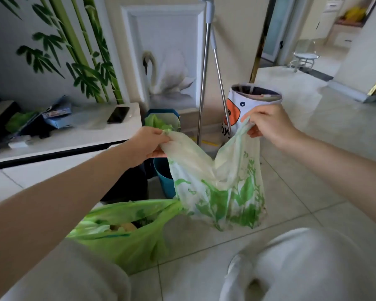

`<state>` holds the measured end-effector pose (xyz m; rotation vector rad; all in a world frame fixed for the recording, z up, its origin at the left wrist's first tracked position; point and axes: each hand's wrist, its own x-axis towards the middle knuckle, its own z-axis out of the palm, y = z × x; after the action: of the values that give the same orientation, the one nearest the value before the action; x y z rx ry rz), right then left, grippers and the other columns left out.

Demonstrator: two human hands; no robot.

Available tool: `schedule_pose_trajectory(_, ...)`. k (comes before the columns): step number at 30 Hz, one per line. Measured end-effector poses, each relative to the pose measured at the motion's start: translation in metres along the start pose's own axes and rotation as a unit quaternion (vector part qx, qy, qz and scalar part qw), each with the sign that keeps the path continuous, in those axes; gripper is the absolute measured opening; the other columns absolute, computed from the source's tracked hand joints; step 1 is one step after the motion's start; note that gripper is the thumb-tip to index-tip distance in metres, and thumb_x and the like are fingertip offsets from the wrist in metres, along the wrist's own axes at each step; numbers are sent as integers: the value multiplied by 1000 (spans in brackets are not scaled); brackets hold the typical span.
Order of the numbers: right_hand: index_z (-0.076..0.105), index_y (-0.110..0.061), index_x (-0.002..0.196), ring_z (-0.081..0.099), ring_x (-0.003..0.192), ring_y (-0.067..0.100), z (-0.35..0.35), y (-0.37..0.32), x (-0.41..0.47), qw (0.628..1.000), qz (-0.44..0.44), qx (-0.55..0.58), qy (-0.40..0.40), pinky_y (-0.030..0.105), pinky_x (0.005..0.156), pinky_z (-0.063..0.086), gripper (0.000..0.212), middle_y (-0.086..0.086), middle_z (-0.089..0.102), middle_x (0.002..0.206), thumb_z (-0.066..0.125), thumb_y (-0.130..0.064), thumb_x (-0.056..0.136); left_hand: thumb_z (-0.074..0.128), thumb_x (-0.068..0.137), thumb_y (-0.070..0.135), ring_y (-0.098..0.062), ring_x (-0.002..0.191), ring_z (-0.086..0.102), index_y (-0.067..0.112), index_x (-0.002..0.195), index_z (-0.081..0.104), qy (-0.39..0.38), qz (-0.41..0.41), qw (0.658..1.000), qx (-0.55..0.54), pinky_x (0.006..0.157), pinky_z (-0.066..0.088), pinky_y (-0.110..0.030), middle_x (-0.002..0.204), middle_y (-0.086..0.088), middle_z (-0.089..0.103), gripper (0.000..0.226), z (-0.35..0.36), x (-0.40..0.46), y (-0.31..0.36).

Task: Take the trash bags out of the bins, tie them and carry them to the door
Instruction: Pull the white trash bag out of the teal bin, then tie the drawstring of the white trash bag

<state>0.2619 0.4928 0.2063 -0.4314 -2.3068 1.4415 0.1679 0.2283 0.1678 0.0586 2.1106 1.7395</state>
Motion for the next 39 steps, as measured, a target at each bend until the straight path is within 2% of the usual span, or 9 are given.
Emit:
schedule_pose_trajectory(7,67,-1,80,40,22,4,19,87,-23,987,133,-85,-36,14,30,38,18,11,53,55,51,1,88,58,92,3,-22,80,63,-6,99,63,62,-83,995,4,53,59,-26,94,-16,62,13,-26,-13,-95)
schedule_pose_trajectory(10,63,-3,64,44,24,10,28,124,-30,969,177,-161,-66,14,28,35,25,5,55,41,51,2,86,58,92,2,-24,76,63,-7,90,62,93,-112,989,27,48,58,-25,87,-17,60,10,-45,-14,-129)
schedule_pose_trajectory(12,67,1,72,45,26,12,34,144,-32,956,218,-176,-84,16,30,37,21,-5,56,34,52,1,86,58,91,-1,-26,67,64,-8,92,61,105,-136,984,42,46,58,-27,82,-19,59,8,-60,-13,-145)
schedule_pose_trajectory(18,68,0,93,52,40,12,48,172,-40,928,262,-215,-158,20,42,43,19,3,66,58,50,-7,93,59,88,-7,-23,43,66,-8,91,56,120,-175,975,71,52,59,-39,74,-27,64,4,-93,-7,-175)
schedule_pose_trajectory(26,66,-3,100,62,60,18,64,177,-39,885,197,-325,-270,27,55,54,21,9,68,72,46,-8,95,56,89,-7,-21,34,58,-7,79,54,138,-191,963,129,36,51,-26,68,-25,60,9,-97,-1,-194)
schedule_pose_trajectory(31,66,-9,112,60,100,29,63,174,-29,836,104,-457,-285,28,79,43,27,15,65,115,52,-15,90,59,86,-4,-23,40,62,-5,76,59,164,-186,964,98,46,57,-33,65,-23,62,10,-94,1,-191)
schedule_pose_trajectory(33,66,-12,114,59,105,26,70,170,-28,845,57,-450,-283,28,85,44,28,13,62,118,57,-14,87,61,84,-5,-29,49,66,-3,78,61,182,-183,961,98,59,60,-40,66,-23,63,6,-93,-1,-190)
schedule_pose_trajectory(35,66,-15,113,60,102,22,82,163,-29,866,13,-412,-282,30,89,48,28,8,64,115,62,-13,85,62,83,-3,-37,67,70,-2,91,64,196,-178,958,111,73,60,-49,76,-24,66,8,-93,-3,-188)
schedule_pose_trajectory(39,61,-13,121,57,107,24,111,152,-36,847,-24,-406,-344,34,93,46,37,9,61,119,64,-23,85,66,80,12,-30,94,59,10,135,40,218,-86,934,269,78,47,-37,112,-12,53,61,-80,-14,-178)
